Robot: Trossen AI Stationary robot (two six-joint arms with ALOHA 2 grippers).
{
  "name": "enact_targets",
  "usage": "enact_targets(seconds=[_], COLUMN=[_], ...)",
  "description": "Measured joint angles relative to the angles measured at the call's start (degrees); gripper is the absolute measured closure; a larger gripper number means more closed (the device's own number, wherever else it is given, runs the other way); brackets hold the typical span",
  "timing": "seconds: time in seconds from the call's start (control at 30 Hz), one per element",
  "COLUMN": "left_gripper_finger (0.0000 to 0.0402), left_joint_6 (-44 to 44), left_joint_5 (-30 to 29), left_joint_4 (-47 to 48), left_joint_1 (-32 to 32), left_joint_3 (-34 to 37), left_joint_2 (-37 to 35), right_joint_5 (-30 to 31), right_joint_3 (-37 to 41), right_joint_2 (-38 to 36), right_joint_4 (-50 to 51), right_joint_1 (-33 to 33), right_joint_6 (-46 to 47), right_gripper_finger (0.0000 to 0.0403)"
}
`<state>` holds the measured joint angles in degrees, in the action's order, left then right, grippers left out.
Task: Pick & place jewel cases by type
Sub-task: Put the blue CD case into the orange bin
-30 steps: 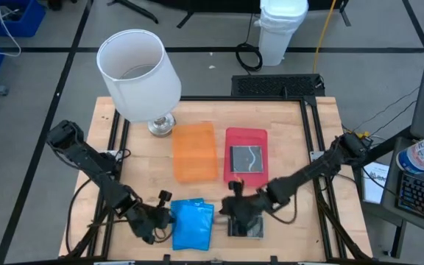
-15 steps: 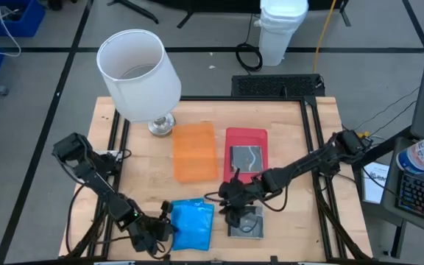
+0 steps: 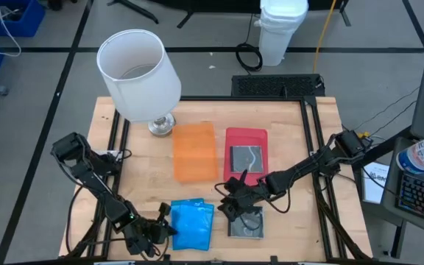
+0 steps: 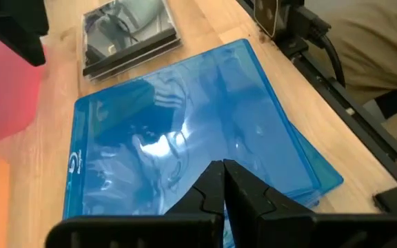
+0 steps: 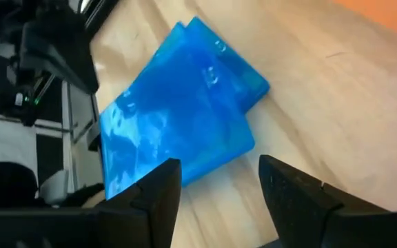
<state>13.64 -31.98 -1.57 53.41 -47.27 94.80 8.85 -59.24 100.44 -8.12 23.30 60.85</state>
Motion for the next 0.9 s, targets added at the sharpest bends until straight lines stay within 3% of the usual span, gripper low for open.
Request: enact_targets(seconds=[0.23, 0.9], left_gripper_finger=[0.0397, 0.0397], left_joint_6=[1.22, 10.55], left_joint_5=[5.00, 2.98], left_joint_4=[0.67, 10.35], left_joint_1=[0.33, -2.91], left_joint_3=[0.00, 0.02], left_joint_2=[0.00, 0.42], right_joint_5=[-0.95, -4.63], right_joint_3=[-0.14, -0.20], right_joint_2=[2.93, 4.33], right_joint_4=[-2.87, -3.82], right_joint_1=[0.04, -1.25], right_joint_6=[0.29, -2.84], right_gripper_finger=[0.0220, 0.0220])
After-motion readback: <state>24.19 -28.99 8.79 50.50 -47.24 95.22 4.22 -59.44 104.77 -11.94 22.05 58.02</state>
